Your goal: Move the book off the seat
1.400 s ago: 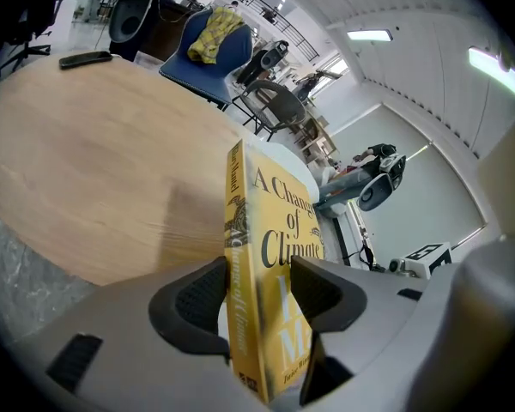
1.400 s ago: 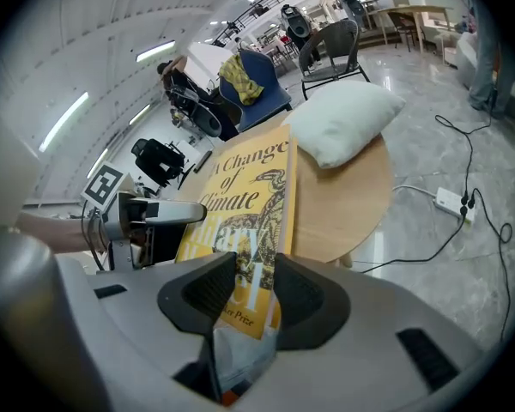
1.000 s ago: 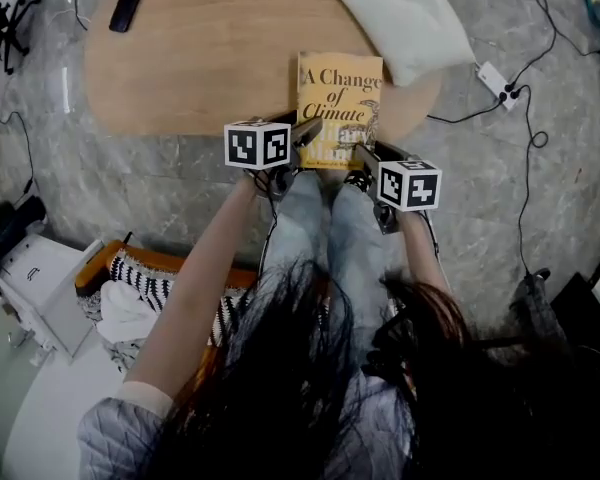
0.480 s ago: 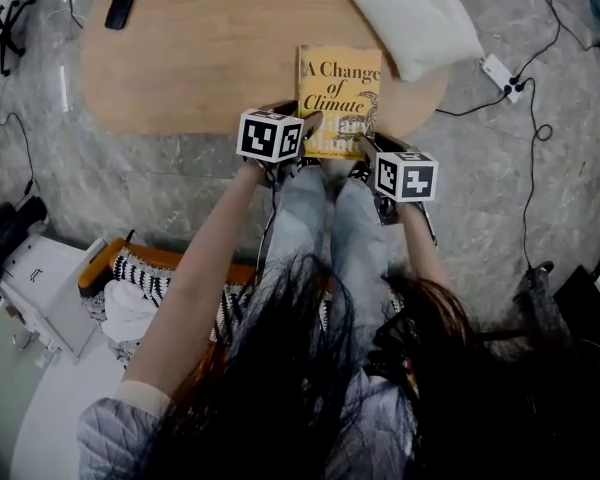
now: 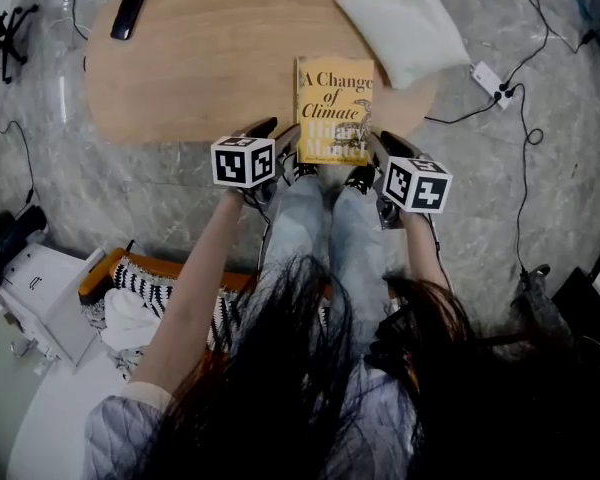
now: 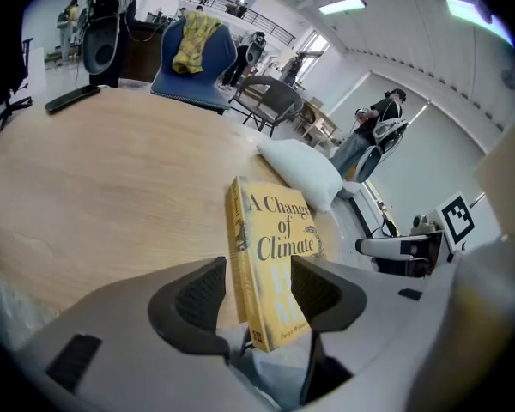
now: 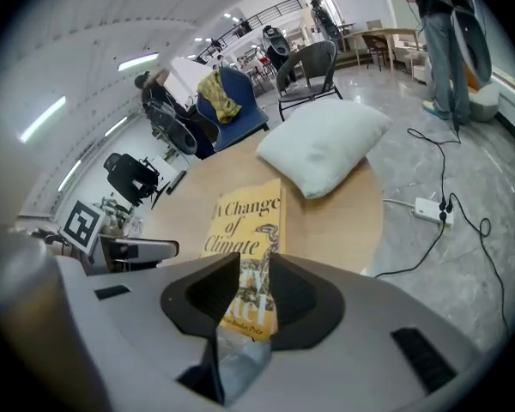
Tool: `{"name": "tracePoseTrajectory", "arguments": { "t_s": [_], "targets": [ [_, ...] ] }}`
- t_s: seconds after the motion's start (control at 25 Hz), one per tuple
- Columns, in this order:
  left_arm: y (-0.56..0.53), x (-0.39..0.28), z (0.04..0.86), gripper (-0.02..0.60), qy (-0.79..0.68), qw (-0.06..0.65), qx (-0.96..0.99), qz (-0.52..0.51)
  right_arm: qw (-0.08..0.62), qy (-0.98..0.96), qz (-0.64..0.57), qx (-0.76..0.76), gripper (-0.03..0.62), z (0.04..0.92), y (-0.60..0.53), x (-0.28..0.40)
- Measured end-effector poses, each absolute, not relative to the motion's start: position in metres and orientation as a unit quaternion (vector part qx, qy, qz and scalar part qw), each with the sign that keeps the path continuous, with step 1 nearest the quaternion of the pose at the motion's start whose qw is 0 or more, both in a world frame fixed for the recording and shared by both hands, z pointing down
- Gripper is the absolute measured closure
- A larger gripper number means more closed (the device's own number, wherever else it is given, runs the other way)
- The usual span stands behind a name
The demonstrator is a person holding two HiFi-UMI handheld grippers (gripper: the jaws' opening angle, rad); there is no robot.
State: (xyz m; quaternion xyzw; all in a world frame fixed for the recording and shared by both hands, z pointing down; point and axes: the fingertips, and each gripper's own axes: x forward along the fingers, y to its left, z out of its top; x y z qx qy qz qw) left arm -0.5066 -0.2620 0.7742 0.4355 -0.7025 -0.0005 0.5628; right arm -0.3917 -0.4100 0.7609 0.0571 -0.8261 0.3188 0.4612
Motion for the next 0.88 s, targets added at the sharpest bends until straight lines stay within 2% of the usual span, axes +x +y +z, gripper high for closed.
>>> {"name": "tracePoseTrajectory", "arguments": {
  "t_s": [0.32,0.4,0.52,0.88],
  "targets": [
    [-0.281,-0.500,0.690,0.340,-0.719,0.516,0.458,-0.085,0.407,-0.860,0.307,0.034,0.510,0.676,-0.401,-0.407],
    [-0.288,-0.498,0.665,0.370,-0.723,0.503,0.464,-0.099,0.396,-0.867,0.302,0.032,0.516,0.652,-0.399,-0.408],
    [-0.293,-0.496,0.623,0.453,-0.728,0.478,0.480,-0.107,0.375,-0.877,0.299,0.025,0.520,0.611,-0.392,-0.411],
    [-0.301,-0.489,0.519,0.467,-0.729,0.405,0.546,-0.081,0.328,-0.904,0.273,-0.004,0.525,0.519,-0.382,-0.417]
  ]
}}
